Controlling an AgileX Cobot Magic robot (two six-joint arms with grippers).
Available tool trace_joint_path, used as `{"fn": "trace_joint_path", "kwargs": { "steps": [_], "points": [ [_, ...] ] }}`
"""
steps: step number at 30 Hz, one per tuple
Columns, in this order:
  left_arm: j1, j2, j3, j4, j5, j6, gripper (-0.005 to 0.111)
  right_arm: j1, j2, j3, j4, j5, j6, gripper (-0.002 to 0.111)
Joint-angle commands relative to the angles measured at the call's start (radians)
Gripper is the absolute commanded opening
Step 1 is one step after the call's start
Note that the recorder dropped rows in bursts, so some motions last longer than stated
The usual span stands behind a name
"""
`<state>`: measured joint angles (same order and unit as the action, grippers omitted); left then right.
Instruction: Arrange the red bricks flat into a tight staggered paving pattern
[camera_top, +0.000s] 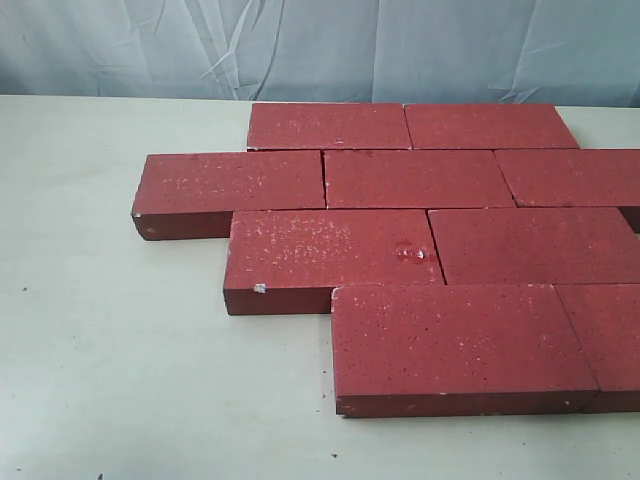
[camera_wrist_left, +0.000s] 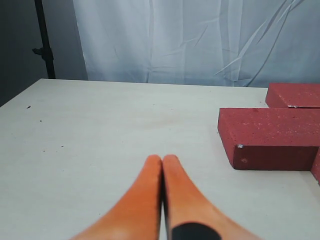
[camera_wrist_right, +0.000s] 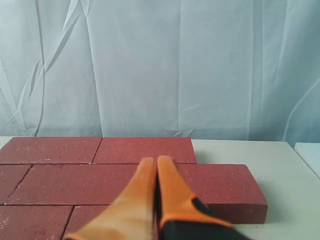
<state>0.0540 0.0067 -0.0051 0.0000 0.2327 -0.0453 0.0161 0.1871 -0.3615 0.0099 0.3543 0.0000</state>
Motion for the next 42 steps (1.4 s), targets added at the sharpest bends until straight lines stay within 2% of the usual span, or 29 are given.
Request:
{"fn": "trace_joint_path", "kwargs": {
  "steps": [1,7,21,42],
  "points": [
    [-0.006,-0.007,0.005,0.000,0.000,0.001,0.000,0.003,-0.100,0.090,-0.002,-0.020,0.000,-0.001],
    [-0.006,-0.007,0.005,0.000,0.000,0.001,0.000,0.003,-0.187,0.185,-0.002,-0.021,0.061,-0.001],
    [-0.006,-0.007,0.005,0.000,0.000,0.001,0.000,0.003,-0.187,0.327,-0.002,-0.048,0.061,-0.001],
    [-0.006,-0.007,0.005,0.000,-0.002,0.001,0.000,0.003,-0.187,0.362,0.000,-0.058,0.055,-0.001]
  ]
}}
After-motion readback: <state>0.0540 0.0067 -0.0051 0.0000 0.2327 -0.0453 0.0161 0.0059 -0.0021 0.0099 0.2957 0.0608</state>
